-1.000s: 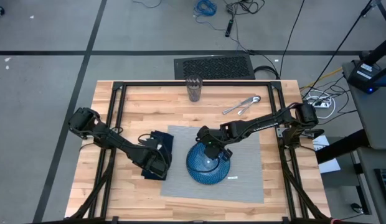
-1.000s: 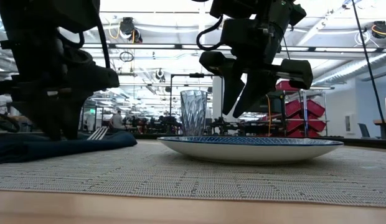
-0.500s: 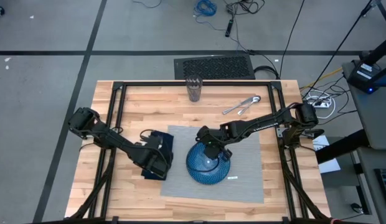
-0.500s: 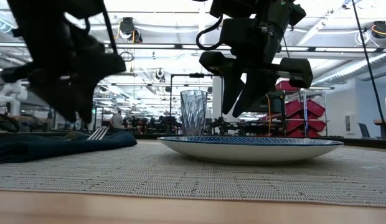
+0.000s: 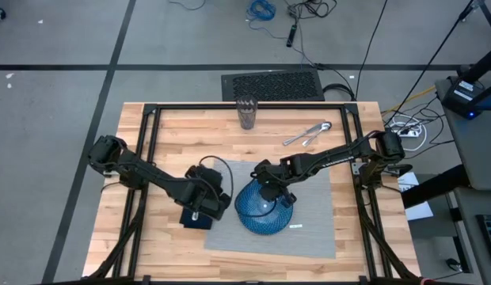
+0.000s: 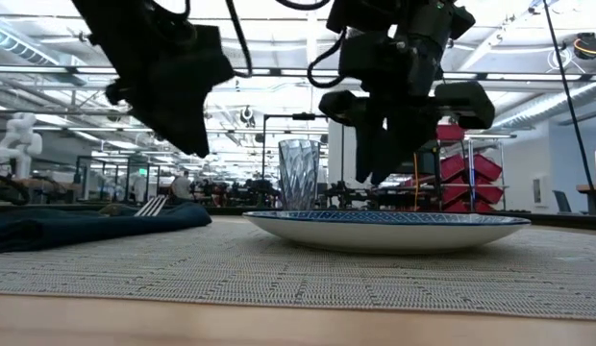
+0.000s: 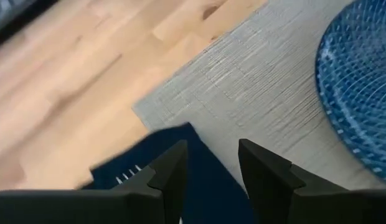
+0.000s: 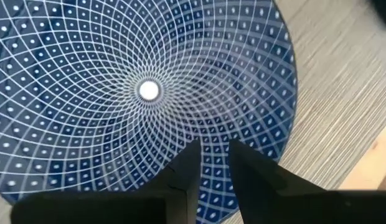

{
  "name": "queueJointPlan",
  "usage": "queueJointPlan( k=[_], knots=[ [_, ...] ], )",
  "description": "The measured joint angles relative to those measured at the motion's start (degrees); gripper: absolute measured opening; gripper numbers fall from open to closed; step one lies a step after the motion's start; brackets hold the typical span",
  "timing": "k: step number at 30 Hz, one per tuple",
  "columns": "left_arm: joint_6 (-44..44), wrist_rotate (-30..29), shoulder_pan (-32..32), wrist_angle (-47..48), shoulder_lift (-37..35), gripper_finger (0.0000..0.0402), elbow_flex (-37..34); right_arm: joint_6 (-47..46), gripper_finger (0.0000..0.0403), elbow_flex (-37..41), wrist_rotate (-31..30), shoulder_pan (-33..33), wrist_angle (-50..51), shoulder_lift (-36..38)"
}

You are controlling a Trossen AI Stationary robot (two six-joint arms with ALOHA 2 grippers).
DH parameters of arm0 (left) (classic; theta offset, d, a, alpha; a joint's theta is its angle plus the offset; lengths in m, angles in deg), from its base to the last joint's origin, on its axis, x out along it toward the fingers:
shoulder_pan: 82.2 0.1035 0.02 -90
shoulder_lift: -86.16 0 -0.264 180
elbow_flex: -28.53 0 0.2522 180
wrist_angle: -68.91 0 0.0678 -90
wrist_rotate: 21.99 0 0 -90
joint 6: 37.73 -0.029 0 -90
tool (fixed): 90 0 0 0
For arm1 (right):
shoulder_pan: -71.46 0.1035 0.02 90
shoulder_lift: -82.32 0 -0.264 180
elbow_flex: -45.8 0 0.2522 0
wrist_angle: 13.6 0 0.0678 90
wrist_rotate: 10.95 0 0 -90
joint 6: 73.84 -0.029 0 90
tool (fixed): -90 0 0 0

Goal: Set table place
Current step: Adjust the gray placemat

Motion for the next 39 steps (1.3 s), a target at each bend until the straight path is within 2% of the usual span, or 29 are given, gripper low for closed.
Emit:
queueJointPlan(
  k=[6, 9, 14, 18, 23, 30, 39],
  knots=[
    [-14.05, 1.62, 4.24, -0.19, 0.0, 0.013, 0.0, -7.46, 0.0068, 0.0, -0.61, 0.13, 4.21, 0.0],
    [-20.43, 4.66, 7.57, -0.21, 0.0, 0.013, 0.0, -12.36, 0.0068, 0.0, -4.45, 0.2, 6.93, 0.0],
    [-32.1, 5.35, 12.95, -1.19, 0.0, 0.013, -0.02, -19.26, 0.0068, 0.0, -9.69, 0.05, 11.06, 0.02],
    [-41.83, 8.02, 17.15, -6.66, 0.01, 0.013, -2.52, -22.76, 0.0068, 0.0, -9.72, -0.43, 14.36, 0.02],
    [-49.29, 11.73, 21.71, -14.17, 0.0, 0.013, -6.51, -26.79, 0.0068, 0.32, -10.84, -1.06, 18.43, 0.07],
    [-59.43, 24.33, 26.59, -30.19, 0.02, 0.013, -10.05, -33.58, 0.0068, 8.83, -10.8, -1.88, 16.83, 5.79],
    [-66.49, 33.47, 29.06, -32.19, 0.02, 0.013, -10.1, -44.17, 0.0068, 21.26, -10.38, -0.45, 11.66, 17.18]
  ],
)
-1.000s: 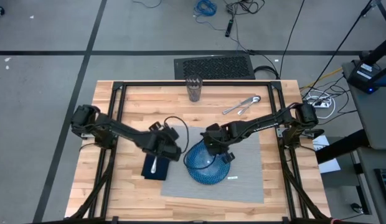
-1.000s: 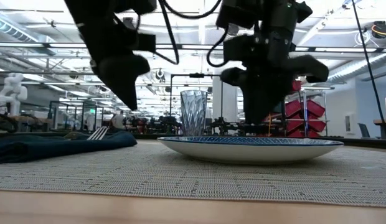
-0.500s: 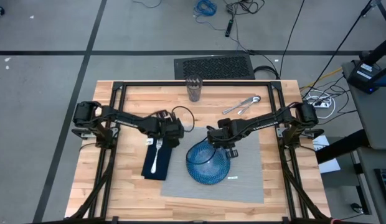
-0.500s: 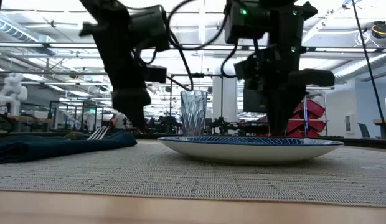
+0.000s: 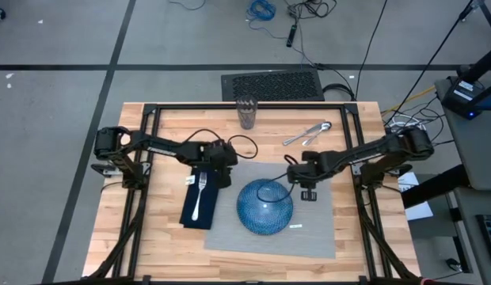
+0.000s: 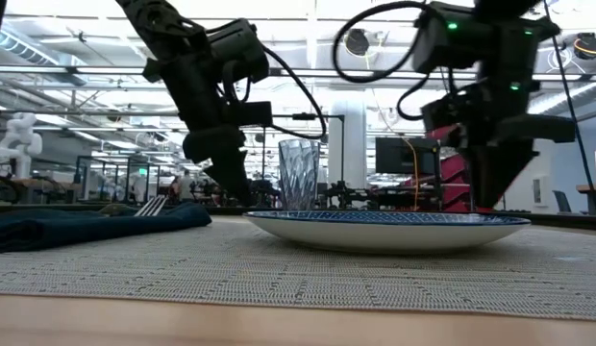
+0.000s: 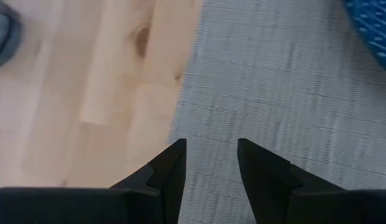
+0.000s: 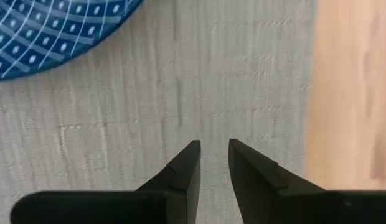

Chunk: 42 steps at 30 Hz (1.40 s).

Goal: Set table place
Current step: Adjust the gray placemat

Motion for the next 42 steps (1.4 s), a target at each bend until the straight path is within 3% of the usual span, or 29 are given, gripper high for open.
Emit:
queueJointPlan(
  k=[10, 18, 42],
  knots=[
    [-0.45, 9.14, 0.35, -0.06, 0.7, 0.013, -0.02, -4.08, 0.0068, 6.07, 1.55, 3.42, -4.27, 1.05],
    [1.34, 11.24, 1.92, 2.07, 4.38, 0.013, 0.09, -2.86, 0.0068, 6.61, 1.27, 3.11, -6.52, 1.07],
    [1.9, 9.03, 2.07, 2.8, 5.51, 0.013, 0.11, 5.37, 0.0068, 6.61, 1.6, -3.65, -9.65, 1.05]
  ],
)
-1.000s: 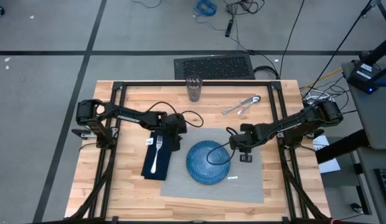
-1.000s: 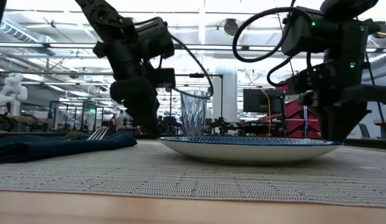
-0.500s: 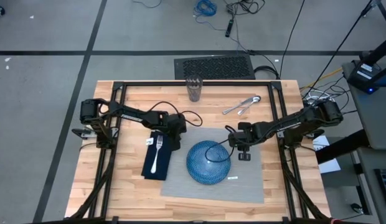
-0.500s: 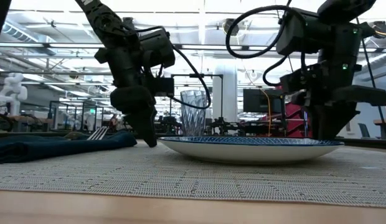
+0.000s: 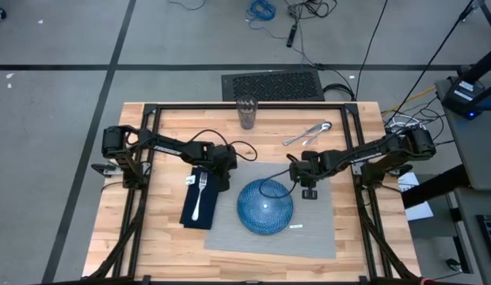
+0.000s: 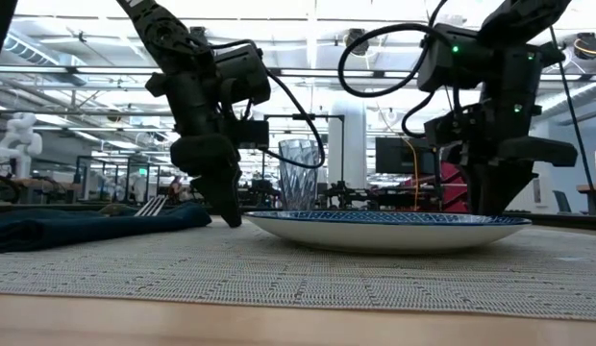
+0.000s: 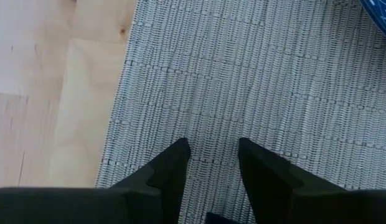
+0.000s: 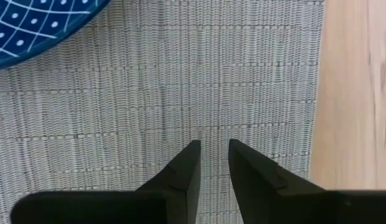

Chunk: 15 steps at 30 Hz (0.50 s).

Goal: Set table place
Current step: Adjust the gray placemat

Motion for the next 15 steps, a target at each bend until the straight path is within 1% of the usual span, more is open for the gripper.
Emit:
queueJointPlan(
  k=[5, 15],
  knots=[
    [0.21, -0.17, 0.0, 0.13, 0.0, 0.013, -0.02, -0.08, 0.0068, 0.44, 2.94, 0.17, -0.29, 0.0],
    [0.58, -0.65, 0.08, 0.22, 0.02, 0.013, -0.04, -0.81, 0.0068, 2.6, 2.93, 0.58, -2.14, -2.2]
  ],
)
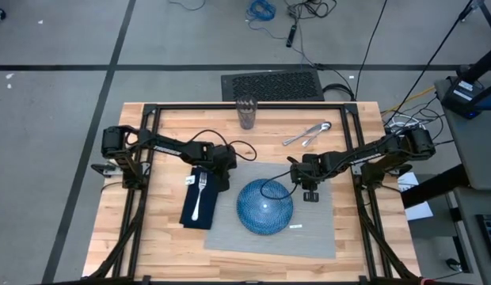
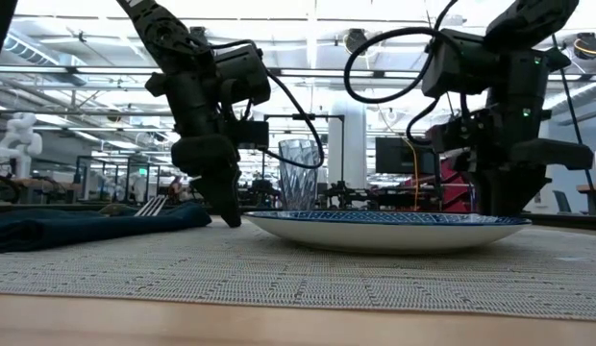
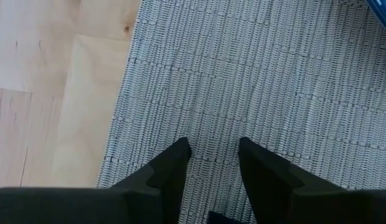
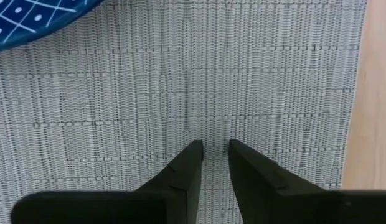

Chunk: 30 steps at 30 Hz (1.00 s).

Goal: Set table place
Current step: Adjust the gray placemat

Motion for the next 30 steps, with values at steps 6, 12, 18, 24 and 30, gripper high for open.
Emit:
queueJointPlan(
  k=[6, 12, 18, 24, 30],
  knots=[
    [0.39, -0.31, 0.07, 0.7, 0.0, 0.013, 0.0, 2.18, 0.0068, 0.11, 0.17, -1.06, -1.74, -0.15],
    [0.49, -0.58, 0.29, 1.89, 0.0, 0.013, -0.03, 4.29, 0.0068, 0.13, 0.32, -3.09, -2.87, -0.27],
    [1.98, -1.19, 0.33, 3.08, 0.02, 0.013, -0.02, 5.96, 0.0068, 0.13, -0.07, -5.09, -2.83, -0.31],
    [3.52, -1.7, 0.33, 4.04, 0.02, 0.013, -0.02, 7.34, 0.0068, 0.15, 0.06, -6.74, -2.91, -0.31],
    [3.56, -1.77, 0.33, 4.27, 0.02, 0.013, -0.02, 8.44, 0.0068, 0.24, -0.81, -7.79, -3.5, -0.33]
  ],
)
